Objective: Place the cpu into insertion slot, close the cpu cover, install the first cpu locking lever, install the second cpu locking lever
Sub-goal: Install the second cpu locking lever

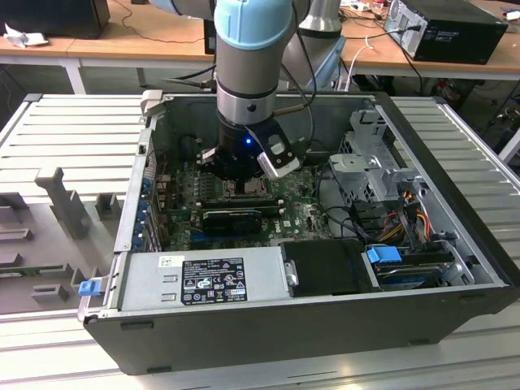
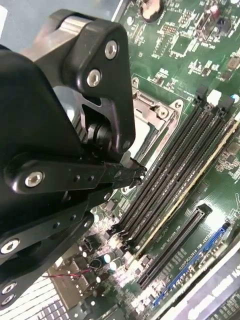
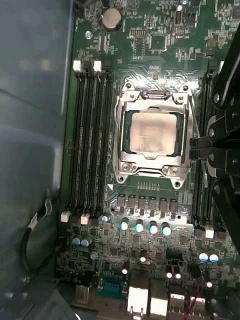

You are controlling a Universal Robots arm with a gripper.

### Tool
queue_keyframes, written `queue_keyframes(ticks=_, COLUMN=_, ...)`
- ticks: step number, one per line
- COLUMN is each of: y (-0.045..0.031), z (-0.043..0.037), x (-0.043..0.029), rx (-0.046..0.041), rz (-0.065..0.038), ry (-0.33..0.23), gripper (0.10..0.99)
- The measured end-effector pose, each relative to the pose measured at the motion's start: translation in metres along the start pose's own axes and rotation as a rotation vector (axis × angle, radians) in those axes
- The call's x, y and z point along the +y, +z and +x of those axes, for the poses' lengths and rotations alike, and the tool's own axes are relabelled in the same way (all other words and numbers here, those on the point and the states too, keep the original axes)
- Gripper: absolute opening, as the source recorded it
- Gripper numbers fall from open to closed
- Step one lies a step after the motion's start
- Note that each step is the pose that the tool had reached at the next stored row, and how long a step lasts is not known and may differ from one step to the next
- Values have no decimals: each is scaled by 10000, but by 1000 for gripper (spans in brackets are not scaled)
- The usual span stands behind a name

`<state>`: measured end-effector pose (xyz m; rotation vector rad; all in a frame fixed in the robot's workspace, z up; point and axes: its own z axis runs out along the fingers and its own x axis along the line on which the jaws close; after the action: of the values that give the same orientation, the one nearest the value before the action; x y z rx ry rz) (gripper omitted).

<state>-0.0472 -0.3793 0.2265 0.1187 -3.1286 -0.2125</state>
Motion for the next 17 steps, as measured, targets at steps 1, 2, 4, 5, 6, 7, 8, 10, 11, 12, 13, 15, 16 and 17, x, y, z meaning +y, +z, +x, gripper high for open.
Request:
queue_keyframes(ticks=1, y=25, z=15, x=-7, rx=-1, rz=-46, ry=-9, gripper=106)
queue_keyframes(ticks=2, y=28, z=33, x=-9, rx=-11, rz=-104, ry=-14, gripper=106)
queue_keyframes(ticks=4, y=29, z=88, x=-19, rx=-41, rz=-286, ry=-17, gripper=106)
queue_keyframes(ticks=5, y=28, z=114, x=-27, rx=-54, rz=-366, ry=-18, gripper=106)
queue_keyframes(ticks=6, y=27, z=131, x=-36, rx=-68, rz=-408, ry=-20, gripper=106)
queue_keyframes(ticks=7, y=23, z=144, x=-65, rx=-78, rz=-448, ry=-25, gripper=106)
queue_keyframes(ticks=8, y=20, z=166, x=-90, rx=-94, rz=-494, ry=-23, gripper=106)
queue_keyframes(ticks=10, y=15, z=186, x=-131, rx=-110, rz=-571, ry=-28, gripper=106)
queue_keyframes(ticks=11, y=13, z=219, x=-145, rx=-129, rz=-667, ry=-27, gripper=106)
queue_keyframes(ticks=12, y=14, z=238, x=-150, rx=-138, rz=-715, ry=-30, gripper=106)
queue_keyframes(ticks=13, y=24, z=246, x=-154, rx=-142, rz=-752, ry=-31, gripper=106)
queue_keyframes(ticks=15, y=61, z=248, x=-159, rx=-142, rz=-764, ry=-36, gripper=106)
queue_keyframes(ticks=16, y=94, z=249, x=-164, rx=-139, rz=-768, ry=-46, gripper=106)
queue_keyframes(ticks=17, y=127, z=254, x=-168, rx=-137, rz=-796, ry=-79, gripper=106)
